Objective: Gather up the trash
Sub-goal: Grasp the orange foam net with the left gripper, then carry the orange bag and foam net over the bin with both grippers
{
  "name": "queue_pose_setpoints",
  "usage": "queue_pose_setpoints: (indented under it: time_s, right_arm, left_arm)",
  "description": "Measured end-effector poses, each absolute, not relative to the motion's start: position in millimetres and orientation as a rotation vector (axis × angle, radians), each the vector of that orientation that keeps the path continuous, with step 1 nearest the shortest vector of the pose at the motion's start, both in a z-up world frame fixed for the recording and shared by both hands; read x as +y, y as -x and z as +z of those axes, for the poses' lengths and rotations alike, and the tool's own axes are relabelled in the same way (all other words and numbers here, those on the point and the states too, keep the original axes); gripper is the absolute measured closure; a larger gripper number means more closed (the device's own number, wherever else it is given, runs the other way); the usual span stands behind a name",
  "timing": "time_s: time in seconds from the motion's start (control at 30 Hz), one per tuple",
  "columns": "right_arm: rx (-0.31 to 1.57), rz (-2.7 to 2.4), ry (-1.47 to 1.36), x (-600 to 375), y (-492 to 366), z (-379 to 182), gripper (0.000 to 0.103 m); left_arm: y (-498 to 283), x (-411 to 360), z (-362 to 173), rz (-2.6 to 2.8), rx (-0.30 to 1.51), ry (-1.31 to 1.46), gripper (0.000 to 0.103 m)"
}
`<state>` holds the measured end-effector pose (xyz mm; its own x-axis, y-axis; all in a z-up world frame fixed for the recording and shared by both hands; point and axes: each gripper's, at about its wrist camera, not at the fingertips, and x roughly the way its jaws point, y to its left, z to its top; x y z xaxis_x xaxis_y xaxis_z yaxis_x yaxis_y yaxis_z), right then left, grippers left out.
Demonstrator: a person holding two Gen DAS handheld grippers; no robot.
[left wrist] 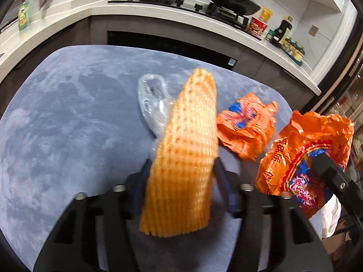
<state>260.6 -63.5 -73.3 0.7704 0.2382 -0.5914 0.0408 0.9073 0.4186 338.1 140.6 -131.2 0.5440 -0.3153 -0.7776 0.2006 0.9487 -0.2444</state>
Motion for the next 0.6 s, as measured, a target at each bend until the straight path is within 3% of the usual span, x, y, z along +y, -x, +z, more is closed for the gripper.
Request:
queue_pose_setpoints:
  time_s: [0.13,0.6]
  right_arm:
    - [0.680,0.102,-0.437,-71,-251,-71,0.091]
    - [0.612,0.056,-0.470,-109,-198,-45,0.092]
  left_arm:
    - [-325,137,-124,-0.314,0.933,0.123,0.071]
    - [-263,119,-78,-0.368,0.880,0.156,0.076]
